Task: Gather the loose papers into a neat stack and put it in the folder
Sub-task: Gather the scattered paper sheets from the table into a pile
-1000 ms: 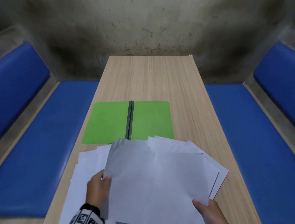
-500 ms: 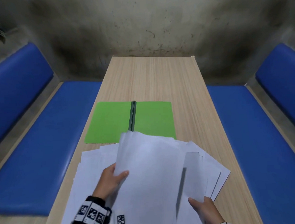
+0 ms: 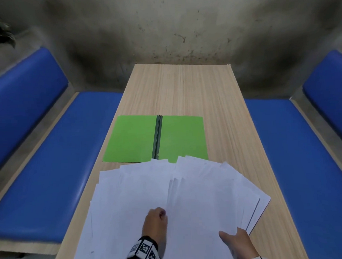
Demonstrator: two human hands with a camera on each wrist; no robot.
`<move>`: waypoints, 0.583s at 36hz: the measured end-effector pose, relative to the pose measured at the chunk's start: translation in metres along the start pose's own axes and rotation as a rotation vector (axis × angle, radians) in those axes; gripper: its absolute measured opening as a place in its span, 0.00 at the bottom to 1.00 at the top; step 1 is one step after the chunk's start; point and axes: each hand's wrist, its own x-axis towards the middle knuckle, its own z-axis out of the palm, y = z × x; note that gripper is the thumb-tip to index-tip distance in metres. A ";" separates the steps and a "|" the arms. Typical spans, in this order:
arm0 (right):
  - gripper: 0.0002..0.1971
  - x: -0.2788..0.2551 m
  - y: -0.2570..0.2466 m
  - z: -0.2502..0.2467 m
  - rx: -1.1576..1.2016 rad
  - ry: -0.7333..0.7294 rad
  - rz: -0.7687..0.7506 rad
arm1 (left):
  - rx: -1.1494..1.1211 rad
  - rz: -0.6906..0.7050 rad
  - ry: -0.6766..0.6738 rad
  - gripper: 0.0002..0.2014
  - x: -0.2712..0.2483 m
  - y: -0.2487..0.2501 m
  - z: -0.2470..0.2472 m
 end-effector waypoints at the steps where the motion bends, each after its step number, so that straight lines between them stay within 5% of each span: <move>1: 0.10 0.000 0.000 -0.001 0.007 -0.003 0.009 | 0.043 -0.052 0.092 0.12 0.003 -0.007 -0.005; 5: 0.05 -0.001 0.001 -0.004 0.020 -0.002 -0.010 | 0.185 -0.256 0.206 0.27 0.007 -0.025 -0.028; 9: 0.06 -0.002 0.002 -0.003 0.027 0.001 -0.009 | 0.045 -0.237 0.152 0.33 0.012 -0.029 -0.030; 14: 0.07 -0.003 0.005 -0.001 0.018 0.004 -0.001 | -0.202 -0.225 0.106 0.28 0.011 -0.023 -0.024; 21: 0.06 -0.002 0.009 -0.003 -0.007 0.005 0.008 | 0.102 -0.188 0.174 0.16 0.006 -0.027 -0.017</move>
